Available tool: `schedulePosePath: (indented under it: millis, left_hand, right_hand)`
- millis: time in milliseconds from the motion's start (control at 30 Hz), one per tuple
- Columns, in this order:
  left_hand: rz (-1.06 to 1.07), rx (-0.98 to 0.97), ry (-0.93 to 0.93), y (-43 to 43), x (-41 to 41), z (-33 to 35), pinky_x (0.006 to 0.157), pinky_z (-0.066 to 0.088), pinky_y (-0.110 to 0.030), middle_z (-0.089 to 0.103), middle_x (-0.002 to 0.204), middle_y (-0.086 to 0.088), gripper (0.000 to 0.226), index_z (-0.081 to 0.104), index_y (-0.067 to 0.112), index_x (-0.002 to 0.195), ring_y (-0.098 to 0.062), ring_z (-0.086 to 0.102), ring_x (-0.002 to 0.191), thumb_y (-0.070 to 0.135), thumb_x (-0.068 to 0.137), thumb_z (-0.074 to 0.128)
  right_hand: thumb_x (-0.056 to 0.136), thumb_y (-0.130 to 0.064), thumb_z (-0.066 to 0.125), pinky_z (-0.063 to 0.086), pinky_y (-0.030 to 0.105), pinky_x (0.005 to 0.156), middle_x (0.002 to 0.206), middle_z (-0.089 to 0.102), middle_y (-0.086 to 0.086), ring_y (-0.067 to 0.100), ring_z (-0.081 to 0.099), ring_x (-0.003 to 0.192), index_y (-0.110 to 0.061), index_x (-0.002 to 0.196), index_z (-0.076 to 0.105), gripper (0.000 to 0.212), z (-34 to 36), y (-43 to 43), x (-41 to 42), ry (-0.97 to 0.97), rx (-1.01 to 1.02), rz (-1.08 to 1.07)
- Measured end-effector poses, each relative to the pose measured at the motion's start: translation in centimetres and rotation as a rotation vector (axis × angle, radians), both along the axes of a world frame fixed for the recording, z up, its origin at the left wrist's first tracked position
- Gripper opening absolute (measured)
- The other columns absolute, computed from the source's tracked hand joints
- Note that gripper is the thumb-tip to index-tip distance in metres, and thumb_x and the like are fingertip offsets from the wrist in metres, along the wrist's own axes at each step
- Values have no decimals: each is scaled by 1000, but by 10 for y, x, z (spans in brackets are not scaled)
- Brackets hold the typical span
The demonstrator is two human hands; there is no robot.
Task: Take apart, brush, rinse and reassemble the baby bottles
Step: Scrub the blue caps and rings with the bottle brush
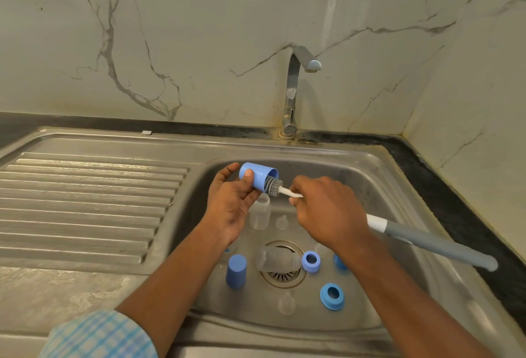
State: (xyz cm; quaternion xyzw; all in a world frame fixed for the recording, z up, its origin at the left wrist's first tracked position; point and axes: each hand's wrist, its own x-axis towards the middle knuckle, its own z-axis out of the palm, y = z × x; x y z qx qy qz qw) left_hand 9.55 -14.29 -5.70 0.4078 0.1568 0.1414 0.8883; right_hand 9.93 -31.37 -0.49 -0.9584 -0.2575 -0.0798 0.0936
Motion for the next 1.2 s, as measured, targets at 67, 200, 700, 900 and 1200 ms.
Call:
schedulePosePath:
  millis: [67,200,700,900,1200]
  left_hand:
    - [12,-32,-33,2,1,1,66,61,-30,68,104,-14,26,55,16,110,-23,75,81,-1,92,62]
    - [-17,-95,-109,4,1,3,66,61,-29,65,110,-13,28,55,14,112,-22,74,84,-8,95,52]
    - [-157,79,3,-24,-9,0,71,56,-30,67,100,-12,52,52,16,116,-16,64,79,28,72,76]
    - [-219,29,57,-21,-7,-2,81,61,-33,71,102,-13,35,53,3,132,-21,70,88,10,98,57]
    - [-175,39,29,-14,-3,0,84,61,-34,70,113,-20,66,57,-2,129,-24,72,95,31,75,73]
  right_hand:
    - [100,-32,48,40,34,64,89,62,-1,22,57,78,-23,107,58,15,2,-2,0,18,2,2]
    - [101,-36,47,40,34,63,79,56,-4,21,55,74,-23,102,60,18,2,-6,2,95,16,10]
    - [97,-31,51,42,32,66,89,67,-4,22,60,81,-25,99,62,13,-3,-3,4,-74,119,-134]
    - [100,-31,49,29,29,60,96,65,-2,20,50,75,-25,111,58,16,-2,2,0,-74,8,-99]
    - [100,-31,47,33,31,64,87,59,-1,20,47,72,-24,106,57,14,-3,7,-4,-44,-36,-24]
